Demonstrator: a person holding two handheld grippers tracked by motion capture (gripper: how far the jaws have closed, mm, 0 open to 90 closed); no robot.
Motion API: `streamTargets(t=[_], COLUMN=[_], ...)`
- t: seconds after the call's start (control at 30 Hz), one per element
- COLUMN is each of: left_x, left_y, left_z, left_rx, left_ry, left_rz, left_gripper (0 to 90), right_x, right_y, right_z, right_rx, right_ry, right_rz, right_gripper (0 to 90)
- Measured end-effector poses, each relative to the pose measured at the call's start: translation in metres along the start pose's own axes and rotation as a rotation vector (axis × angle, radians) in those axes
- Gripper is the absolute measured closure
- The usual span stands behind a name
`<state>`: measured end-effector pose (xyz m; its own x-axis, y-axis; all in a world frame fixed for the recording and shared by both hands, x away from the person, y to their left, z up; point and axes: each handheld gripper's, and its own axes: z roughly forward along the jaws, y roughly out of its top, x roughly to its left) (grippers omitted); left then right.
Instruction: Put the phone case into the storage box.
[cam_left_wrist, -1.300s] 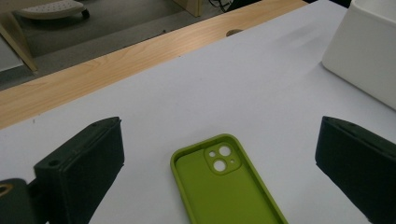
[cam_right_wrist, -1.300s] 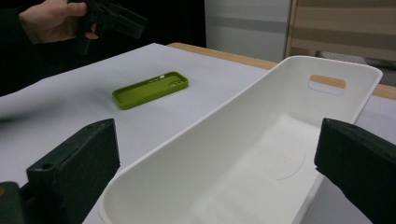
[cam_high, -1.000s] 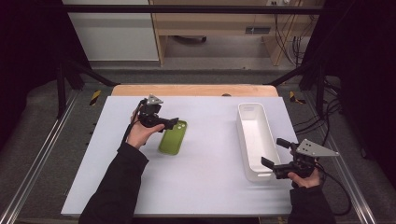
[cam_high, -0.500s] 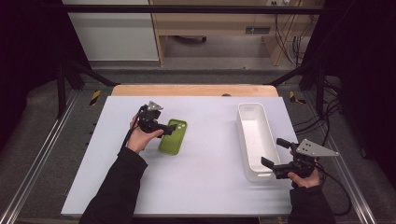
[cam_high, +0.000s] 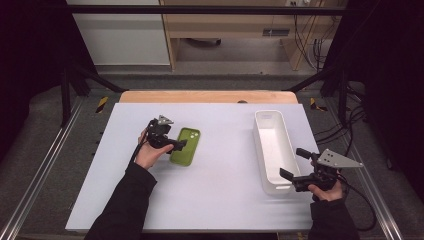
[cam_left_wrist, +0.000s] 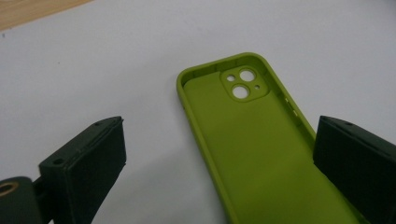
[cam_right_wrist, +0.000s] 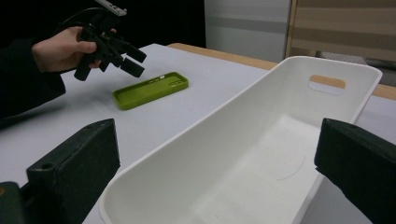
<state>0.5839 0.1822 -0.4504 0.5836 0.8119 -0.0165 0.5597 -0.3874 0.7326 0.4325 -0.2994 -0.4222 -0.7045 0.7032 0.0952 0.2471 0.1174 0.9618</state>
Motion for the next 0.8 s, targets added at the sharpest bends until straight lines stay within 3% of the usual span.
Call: streamTargets(t=[0.37,0.8], left_x=[-0.001,-0.004], left_y=[-0.006,-0.013], left_z=[0.002,0.008], left_rx=[0.026,0.06], left_ry=[-0.006,0.037], left_rz=[-0.019,-0.001], left_gripper=[5.8,17.7], right_x=[0.0,0.0], right_y=[0.0,0.0], right_z=[0.0,0.0], right_rx=[-0.003,0.0], right_ry=[0.004,0.002], right_rz=[0.002,0.003], right_gripper=[0.4,0.4])
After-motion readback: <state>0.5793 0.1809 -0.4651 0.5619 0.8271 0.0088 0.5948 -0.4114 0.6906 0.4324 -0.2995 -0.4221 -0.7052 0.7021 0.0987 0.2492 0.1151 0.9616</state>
